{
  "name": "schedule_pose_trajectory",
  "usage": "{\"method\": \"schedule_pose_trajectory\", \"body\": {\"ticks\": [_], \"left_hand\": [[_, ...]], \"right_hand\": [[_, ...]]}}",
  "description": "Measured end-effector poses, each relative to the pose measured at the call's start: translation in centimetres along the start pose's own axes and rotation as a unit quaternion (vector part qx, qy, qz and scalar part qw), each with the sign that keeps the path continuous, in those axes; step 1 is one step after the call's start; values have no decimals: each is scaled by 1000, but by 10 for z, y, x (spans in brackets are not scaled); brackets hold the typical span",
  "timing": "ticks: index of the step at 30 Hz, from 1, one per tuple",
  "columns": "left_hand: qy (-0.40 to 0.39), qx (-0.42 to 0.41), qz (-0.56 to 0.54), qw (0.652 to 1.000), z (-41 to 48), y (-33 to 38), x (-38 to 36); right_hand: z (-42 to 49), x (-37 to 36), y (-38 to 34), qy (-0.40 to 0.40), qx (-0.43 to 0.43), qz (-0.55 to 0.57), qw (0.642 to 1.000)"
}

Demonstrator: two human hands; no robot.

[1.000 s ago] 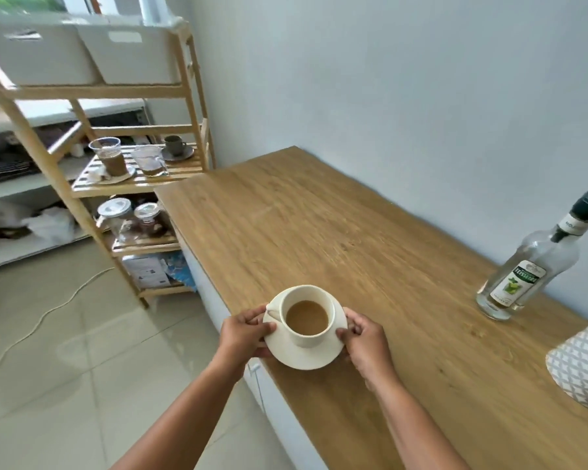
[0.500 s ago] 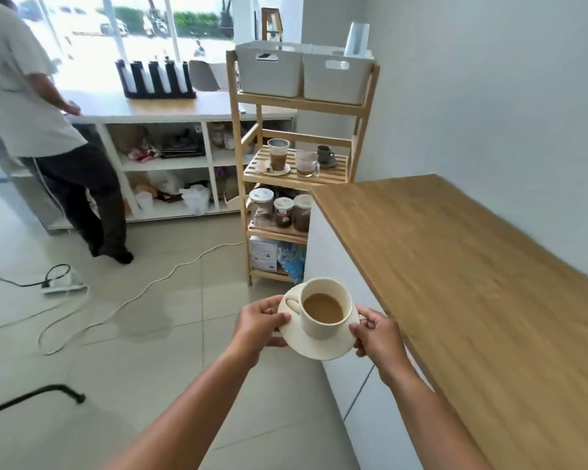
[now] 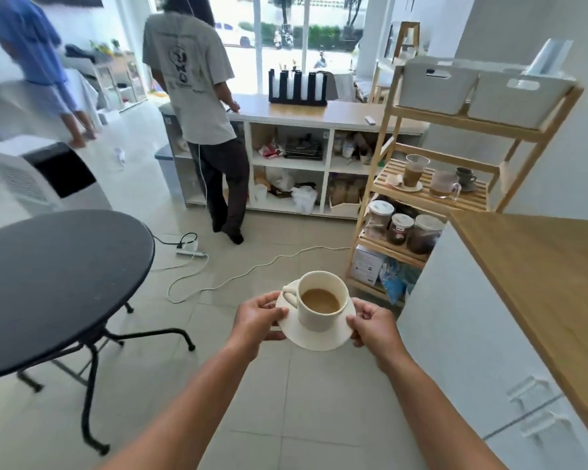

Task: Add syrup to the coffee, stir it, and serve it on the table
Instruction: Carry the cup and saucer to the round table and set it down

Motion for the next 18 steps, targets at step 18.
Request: {"method": "schedule_pose_trajectory", "body": {"ticks": [18], "left_hand": [[239,-18,-168,956,67,60,225]], "right_hand": [[182,-279,-41,-266,43,9,963]]}}
Point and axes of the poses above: each hand's wrist, its own z-axis towards the middle knuckle, its own x-axis out of the back of the hand, y = z × x, the point moved 5 cm from there along z, towards the middle knuckle, and after that the axes turned 14 degrees about x, right-handed, at the moved point
